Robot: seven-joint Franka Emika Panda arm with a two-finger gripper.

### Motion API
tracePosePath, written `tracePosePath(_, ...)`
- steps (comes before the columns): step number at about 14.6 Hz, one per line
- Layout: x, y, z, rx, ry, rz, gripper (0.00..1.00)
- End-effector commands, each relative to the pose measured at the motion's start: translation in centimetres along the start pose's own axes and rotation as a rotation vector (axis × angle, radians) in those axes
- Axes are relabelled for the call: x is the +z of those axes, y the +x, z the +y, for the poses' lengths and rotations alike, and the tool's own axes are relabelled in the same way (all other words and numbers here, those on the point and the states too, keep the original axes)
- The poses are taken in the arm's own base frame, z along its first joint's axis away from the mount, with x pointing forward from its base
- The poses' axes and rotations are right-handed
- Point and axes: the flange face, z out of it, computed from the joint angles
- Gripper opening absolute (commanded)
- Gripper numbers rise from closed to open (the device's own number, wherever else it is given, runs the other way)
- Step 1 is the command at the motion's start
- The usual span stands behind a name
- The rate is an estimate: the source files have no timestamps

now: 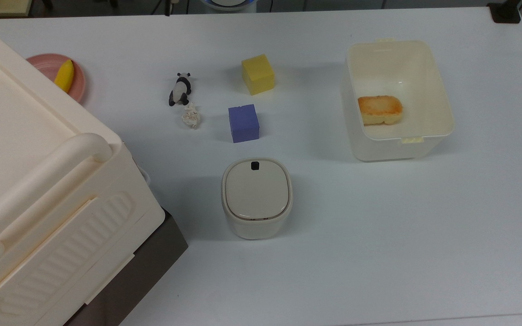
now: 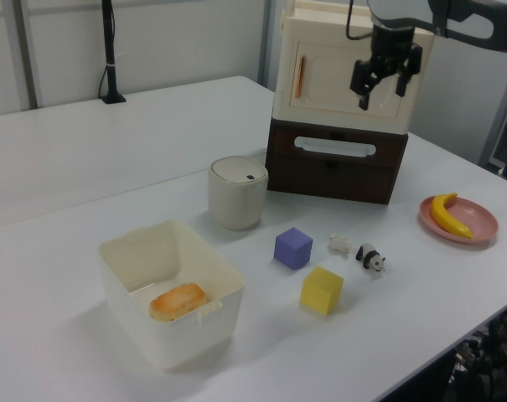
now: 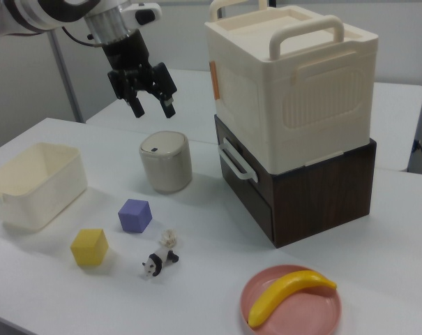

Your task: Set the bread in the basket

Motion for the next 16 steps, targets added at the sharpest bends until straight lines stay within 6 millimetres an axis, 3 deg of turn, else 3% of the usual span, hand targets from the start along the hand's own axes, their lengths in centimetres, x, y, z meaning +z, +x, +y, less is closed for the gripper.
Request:
tracePosePath(1,0.1,-0.7,1.3,0.045,0.047,-0.042,1.00)
tracePosePath(4,0.5,-0.6,2.7,0.123,0.077,-0.036,1.00)
tracePosePath(11,1.0,-0.8,5.0,0.130,0.095,-0.042,1.00)
tracePosePath(16,0.9,-0.6,4.0,0.087,0.082,-0.041,1.00)
